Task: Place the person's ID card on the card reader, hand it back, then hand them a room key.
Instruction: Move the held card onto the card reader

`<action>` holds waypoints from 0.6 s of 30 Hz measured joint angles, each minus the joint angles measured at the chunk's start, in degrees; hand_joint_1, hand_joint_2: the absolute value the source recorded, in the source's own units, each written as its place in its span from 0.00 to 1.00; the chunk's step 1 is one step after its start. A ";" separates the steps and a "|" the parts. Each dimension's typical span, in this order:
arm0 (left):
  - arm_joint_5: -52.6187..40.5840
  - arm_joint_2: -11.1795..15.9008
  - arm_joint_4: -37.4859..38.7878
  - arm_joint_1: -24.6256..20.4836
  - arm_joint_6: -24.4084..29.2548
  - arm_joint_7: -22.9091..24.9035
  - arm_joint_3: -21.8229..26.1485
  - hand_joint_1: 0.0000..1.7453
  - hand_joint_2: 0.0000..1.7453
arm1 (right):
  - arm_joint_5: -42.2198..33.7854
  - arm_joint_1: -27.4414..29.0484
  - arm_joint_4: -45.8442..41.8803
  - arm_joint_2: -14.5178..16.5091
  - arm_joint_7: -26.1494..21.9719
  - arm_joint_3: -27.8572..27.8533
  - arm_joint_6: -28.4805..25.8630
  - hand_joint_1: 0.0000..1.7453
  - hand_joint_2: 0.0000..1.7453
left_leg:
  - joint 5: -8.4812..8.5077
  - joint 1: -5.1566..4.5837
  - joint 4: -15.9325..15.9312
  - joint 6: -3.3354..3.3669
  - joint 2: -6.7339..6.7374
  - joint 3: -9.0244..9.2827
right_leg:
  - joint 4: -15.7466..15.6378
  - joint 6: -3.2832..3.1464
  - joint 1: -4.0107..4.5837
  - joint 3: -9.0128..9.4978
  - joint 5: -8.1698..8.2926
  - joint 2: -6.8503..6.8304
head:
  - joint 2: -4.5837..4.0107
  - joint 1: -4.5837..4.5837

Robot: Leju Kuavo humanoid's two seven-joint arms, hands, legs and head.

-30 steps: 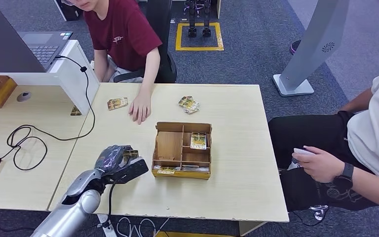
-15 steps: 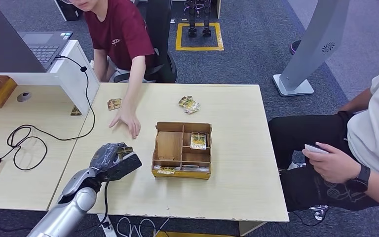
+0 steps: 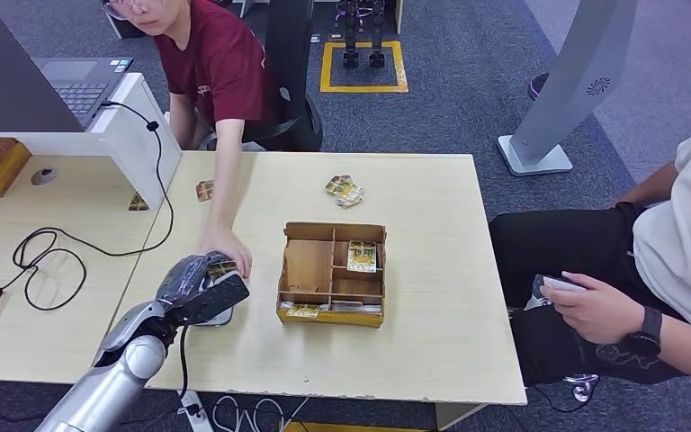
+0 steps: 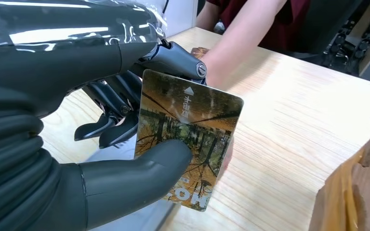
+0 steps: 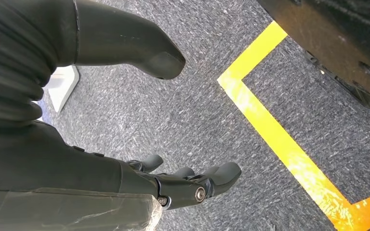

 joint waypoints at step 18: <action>-4.15 0.75 2.70 0.28 2.92 1.73 2.20 1.00 1.00 | 0.00 -0.01 0.09 0.00 0.26 0.20 -0.76 0.00 1.00 | 0.00 0.00 0.00 0.00 -0.01 -0.03 | 0.00 0.00 0.00 -0.01 0.00 -0.01 | 0.00 -0.01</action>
